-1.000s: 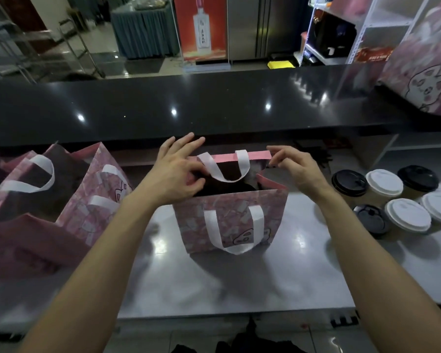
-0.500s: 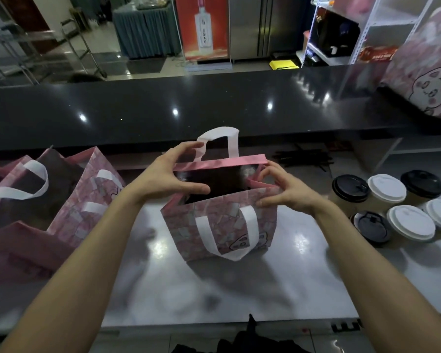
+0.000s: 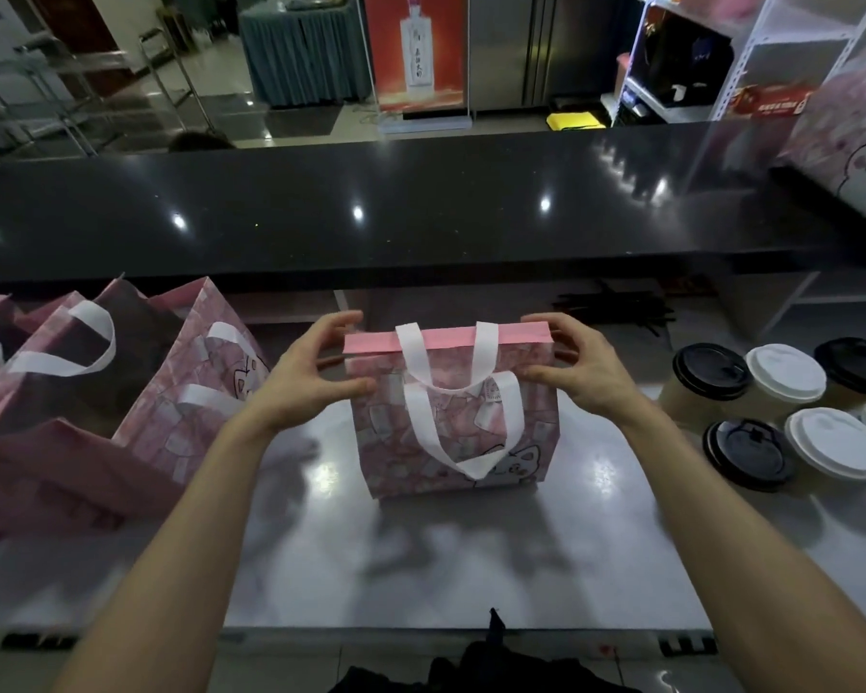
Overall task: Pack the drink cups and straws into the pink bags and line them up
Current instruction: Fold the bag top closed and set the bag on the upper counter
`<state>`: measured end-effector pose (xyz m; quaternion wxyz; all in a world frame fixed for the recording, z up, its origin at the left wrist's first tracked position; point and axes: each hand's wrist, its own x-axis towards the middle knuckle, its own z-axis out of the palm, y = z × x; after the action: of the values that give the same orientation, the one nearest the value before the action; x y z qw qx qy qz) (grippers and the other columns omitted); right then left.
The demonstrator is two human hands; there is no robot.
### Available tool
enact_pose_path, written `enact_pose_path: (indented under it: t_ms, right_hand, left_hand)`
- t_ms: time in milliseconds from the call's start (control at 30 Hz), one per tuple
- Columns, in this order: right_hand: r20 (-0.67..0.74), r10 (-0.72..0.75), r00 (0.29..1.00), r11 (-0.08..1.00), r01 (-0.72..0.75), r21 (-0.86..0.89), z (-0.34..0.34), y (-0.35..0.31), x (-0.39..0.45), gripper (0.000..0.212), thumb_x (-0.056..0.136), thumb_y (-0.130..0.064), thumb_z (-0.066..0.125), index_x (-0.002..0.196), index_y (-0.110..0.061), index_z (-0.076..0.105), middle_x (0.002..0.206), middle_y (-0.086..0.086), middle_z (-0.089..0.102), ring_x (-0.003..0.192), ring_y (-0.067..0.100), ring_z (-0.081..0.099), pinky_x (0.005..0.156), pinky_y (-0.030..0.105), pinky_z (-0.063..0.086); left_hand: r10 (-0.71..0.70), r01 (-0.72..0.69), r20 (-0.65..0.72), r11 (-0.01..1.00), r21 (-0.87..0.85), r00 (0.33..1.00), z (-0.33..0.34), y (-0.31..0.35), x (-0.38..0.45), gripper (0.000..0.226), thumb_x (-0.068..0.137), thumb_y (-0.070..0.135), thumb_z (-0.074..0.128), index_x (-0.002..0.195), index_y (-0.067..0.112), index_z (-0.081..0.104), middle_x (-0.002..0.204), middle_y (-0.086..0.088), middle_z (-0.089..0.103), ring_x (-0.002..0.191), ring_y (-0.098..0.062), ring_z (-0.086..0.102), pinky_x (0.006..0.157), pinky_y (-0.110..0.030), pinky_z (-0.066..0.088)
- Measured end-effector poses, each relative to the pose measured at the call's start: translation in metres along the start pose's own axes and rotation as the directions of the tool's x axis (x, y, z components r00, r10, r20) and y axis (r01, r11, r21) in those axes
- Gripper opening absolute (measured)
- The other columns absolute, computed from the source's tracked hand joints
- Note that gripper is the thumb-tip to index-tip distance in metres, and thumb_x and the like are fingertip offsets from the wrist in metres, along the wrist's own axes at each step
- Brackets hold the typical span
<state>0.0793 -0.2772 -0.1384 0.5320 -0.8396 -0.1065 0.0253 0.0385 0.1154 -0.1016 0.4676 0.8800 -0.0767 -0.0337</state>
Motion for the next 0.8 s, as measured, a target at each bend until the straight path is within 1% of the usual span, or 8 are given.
enact_pose_path:
  t_ms: [133,200,300,367,500,600,700,800]
  right_hand:
    - [-0.037,0.01,0.999,1.0,-0.011,-0.023,0.003,0.003,0.0,0.046,0.075,-0.042,0.093,0.114,-0.04,0.069,0.115,-0.022,0.072,0.117,0.006,0.066,0.095,0.029,0.06]
    - [-0.054,0.003,0.999,0.999,-0.005,-0.032,0.004,0.003,-0.001,0.043,0.076,-0.043,0.09,0.113,-0.04,0.069,0.114,-0.02,0.072,0.118,0.009,0.066,0.096,0.032,0.061]
    - [-0.074,-0.051,0.996,0.998,0.048,-0.046,0.004,-0.002,-0.005,0.053,0.073,-0.05,0.089,0.118,-0.044,0.06,0.115,-0.025,0.07,0.117,0.001,0.066,0.098,0.02,0.056]
    - [-0.094,-0.07,0.993,0.995,0.062,-0.08,0.007,-0.004,-0.008,0.06,0.08,-0.042,0.092,0.122,-0.047,0.05,0.118,-0.022,0.066,0.117,0.003,0.064,0.095,0.017,0.053]
    - [-0.105,-0.11,0.988,0.98,0.09,-0.176,0.012,-0.001,-0.01,0.054,0.091,-0.026,0.088,0.117,-0.048,0.046,0.125,-0.007,0.067,0.12,0.019,0.066,0.098,0.039,0.06]
    - [-0.105,-0.106,0.989,0.976,0.083,-0.202,0.011,-0.003,-0.012,0.053,0.092,-0.019,0.086,0.112,-0.049,0.047,0.125,-0.009,0.069,0.123,0.02,0.064,0.104,0.048,0.059]
    - [-0.095,-0.111,0.989,0.973,0.089,-0.213,0.01,-0.005,-0.013,0.052,0.091,-0.02,0.087,0.112,-0.047,0.049,0.125,-0.012,0.068,0.123,0.017,0.064,0.105,0.048,0.059]
    - [-0.066,-0.108,0.992,0.97,0.091,-0.227,0.008,-0.009,-0.017,0.051,0.088,-0.024,0.089,0.109,-0.047,0.049,0.128,-0.01,0.067,0.125,0.017,0.062,0.104,0.047,0.059]
  left_hand:
    - [0.043,-0.053,-0.149,0.997,-0.063,0.988,0.019,-0.011,0.007,0.045,0.09,0.001,0.083,0.115,0.038,0.076,0.119,0.012,0.078,0.118,-0.008,0.073,0.107,-0.036,0.06]
    - [0.006,-0.039,-0.189,0.985,-0.17,0.982,0.029,-0.014,0.008,0.039,0.096,0.003,0.078,0.11,0.039,0.079,0.115,0.008,0.08,0.115,-0.012,0.075,0.099,-0.032,0.063]
    - [-0.025,-0.041,-0.234,0.961,-0.275,0.972,0.036,-0.016,0.009,0.026,0.101,0.014,0.077,0.11,0.039,0.08,0.116,0.005,0.08,0.115,-0.016,0.075,0.096,-0.03,0.063]
    - [-0.02,-0.063,-0.278,0.956,-0.286,0.961,0.039,-0.018,0.01,0.024,0.1,0.009,0.078,0.114,0.029,0.076,0.117,0.001,0.08,0.115,-0.018,0.075,0.098,-0.035,0.063]
    - [0.01,-0.114,-0.331,0.948,-0.297,0.944,0.039,-0.016,0.011,0.028,0.095,-0.006,0.077,0.111,0.01,0.06,0.117,-0.004,0.082,0.115,-0.022,0.075,0.097,-0.043,0.062]
    - [0.053,-0.137,-0.333,0.962,-0.236,0.942,0.037,-0.017,0.013,0.028,0.095,-0.009,0.075,0.108,0.008,0.058,0.115,-0.002,0.082,0.112,-0.021,0.076,0.093,-0.042,0.065]
    - [0.104,-0.158,-0.319,0.976,-0.147,0.942,0.032,-0.018,0.013,0.028,0.094,-0.009,0.076,0.104,0.009,0.057,0.114,0.003,0.082,0.112,-0.018,0.076,0.088,-0.035,0.066]
    - [0.128,-0.138,-0.277,0.99,-0.018,0.952,0.025,-0.018,0.012,0.032,0.089,-0.016,0.072,0.093,0.014,0.061,0.115,0.007,0.081,0.11,-0.017,0.075,0.088,-0.04,0.066]
